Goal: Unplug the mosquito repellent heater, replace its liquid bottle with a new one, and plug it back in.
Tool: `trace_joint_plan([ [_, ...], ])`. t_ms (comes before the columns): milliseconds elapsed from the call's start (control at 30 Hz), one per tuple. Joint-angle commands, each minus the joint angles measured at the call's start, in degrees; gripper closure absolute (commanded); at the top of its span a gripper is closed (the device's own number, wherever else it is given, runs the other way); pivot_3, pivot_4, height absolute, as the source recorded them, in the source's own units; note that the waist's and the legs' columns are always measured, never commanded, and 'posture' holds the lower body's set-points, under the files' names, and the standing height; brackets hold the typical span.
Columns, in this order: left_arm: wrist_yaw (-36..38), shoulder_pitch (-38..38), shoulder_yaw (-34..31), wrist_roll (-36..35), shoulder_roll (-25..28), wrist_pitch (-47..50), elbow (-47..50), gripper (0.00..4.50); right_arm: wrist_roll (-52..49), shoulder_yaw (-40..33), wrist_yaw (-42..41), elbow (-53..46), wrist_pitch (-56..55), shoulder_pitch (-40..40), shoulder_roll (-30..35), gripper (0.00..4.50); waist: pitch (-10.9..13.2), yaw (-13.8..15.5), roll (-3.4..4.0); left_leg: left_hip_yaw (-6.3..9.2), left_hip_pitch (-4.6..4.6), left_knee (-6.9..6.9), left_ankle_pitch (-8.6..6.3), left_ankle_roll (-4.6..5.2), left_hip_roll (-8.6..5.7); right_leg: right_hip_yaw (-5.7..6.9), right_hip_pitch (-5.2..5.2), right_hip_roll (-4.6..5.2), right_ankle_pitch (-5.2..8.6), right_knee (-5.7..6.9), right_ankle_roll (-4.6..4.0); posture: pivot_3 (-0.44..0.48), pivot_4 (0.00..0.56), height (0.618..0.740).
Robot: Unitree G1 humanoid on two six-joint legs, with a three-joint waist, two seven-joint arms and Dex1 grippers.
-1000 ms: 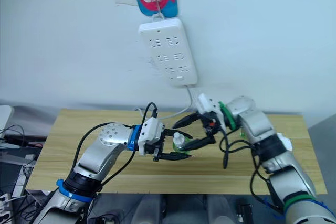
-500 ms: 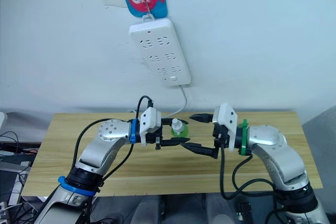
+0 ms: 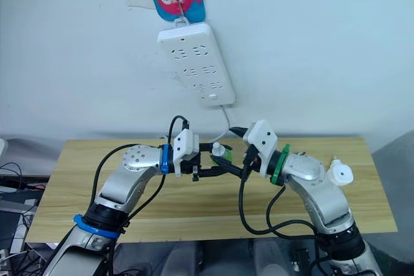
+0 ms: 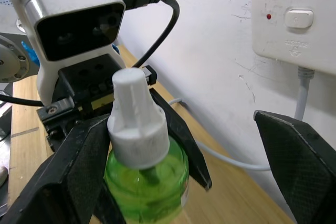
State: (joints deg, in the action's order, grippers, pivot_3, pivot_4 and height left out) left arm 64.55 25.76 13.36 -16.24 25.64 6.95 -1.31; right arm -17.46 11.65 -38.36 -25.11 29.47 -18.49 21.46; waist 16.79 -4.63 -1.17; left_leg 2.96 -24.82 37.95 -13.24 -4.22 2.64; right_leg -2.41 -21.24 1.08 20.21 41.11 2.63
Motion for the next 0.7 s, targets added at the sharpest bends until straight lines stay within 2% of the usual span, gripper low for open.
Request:
trace_joint_plan([
  [33,0.3,0.7,-0.1,-0.1,-0.3,-0.9,1.2,2.22,0.5,0.9,1.2,-1.5,-1.0,0.1,-0.8,0.05,0.0,-0.1,0.01,0.00,0.00,0.00,0.00,0.00,0.00,0.00,0.00,0.00,0.00,0.00,0.00,-0.107,0.237,0.740],
  [167,0.2,0.9,-0.1,-0.1,-0.5,-0.8,1.1,2.22,2.0,0.9,2.7,-0.3,-1.7,-0.2,-1.1,0.05,0.0,-0.1,0.01,0.00,0.00,0.00,0.00,0.00,0.00,0.00,0.00,0.00,0.00,0.00,0.00,-0.109,0.244,0.740],
  [300,0.4,0.8,-0.2,-0.1,-0.3,-0.7,1.1,2.22,0.9,-2.8,1.6,0.5,-1.9,0.5,1.2,0.05,0.0,-0.1,0.01,0.00,0.00,0.00,0.00,0.00,0.00,-0.01,0.00,0.00,0.00,0.00,0.00,-0.114,0.249,0.740],
  [567,0.9,0.7,-0.7,-0.2,0.2,-0.7,0.8,2.22,-6.7,-11.1,-6.0,-0.9,-2.1,4.5,9.8,0.05,0.0,-0.1,0.01,-0.02,0.00,0.00,-0.11,0.20,-0.02,-0.02,0.02,0.01,0.00,-0.04,0.00,-0.136,0.252,0.740],
  [700,1.2,0.9,-0.6,-0.2,0.0,-0.8,0.6,2.22,-11.1,-11.6,-11.5,-1.9,-0.9,5.1,12.7,0.05,0.0,-0.4,0.01,0.00,0.02,-0.01,-0.11,0.20,0.01,-0.02,0.03,-0.02,0.00,-0.01,0.00,-0.137,0.246,0.740],
])
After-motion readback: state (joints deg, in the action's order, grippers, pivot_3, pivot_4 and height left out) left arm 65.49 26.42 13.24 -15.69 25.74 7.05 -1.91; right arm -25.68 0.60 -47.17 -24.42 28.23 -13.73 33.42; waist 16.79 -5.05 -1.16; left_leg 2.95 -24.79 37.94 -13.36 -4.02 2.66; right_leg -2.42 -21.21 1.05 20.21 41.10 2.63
